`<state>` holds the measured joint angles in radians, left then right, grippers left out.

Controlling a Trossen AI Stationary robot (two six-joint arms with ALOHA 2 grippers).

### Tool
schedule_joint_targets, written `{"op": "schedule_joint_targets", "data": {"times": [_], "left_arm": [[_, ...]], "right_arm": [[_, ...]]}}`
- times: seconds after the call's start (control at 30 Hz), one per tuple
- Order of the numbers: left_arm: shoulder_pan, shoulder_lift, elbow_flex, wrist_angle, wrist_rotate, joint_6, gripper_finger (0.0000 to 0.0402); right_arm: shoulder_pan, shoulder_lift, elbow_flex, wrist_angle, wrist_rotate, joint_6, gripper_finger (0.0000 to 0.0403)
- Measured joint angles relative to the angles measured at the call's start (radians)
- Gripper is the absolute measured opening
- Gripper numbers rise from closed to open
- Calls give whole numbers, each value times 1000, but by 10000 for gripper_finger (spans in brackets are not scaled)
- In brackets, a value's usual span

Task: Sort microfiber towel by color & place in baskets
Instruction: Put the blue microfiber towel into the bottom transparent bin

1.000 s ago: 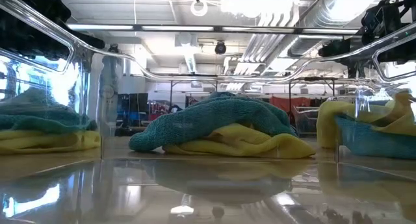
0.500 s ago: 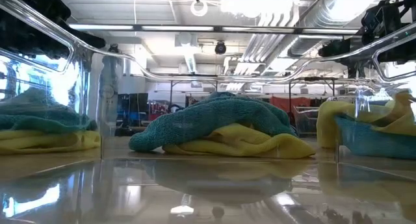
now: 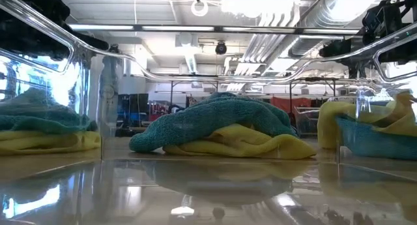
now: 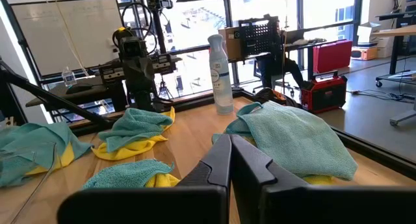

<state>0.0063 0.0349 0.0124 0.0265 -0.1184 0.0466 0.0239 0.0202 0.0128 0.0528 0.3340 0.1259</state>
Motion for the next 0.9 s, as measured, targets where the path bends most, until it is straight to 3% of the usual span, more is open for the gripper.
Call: {"op": "schedule_joint_targets", "data": {"times": [0.3,0.57,0.77,0.9], "left_arm": [[0,0,0,2,-15,97,0],[0,25,40,-35,-146,41,0],[0,175,202,-145,-180,-19,0],[-7,359,347,-337,-179,-101,0]], "right_arm": [[0,0,0,0,0,0,0],[0,0,0,0,0,0,0],[0,0,0,0,0,0,0],[0,0,0,0,0,0,0]]}}
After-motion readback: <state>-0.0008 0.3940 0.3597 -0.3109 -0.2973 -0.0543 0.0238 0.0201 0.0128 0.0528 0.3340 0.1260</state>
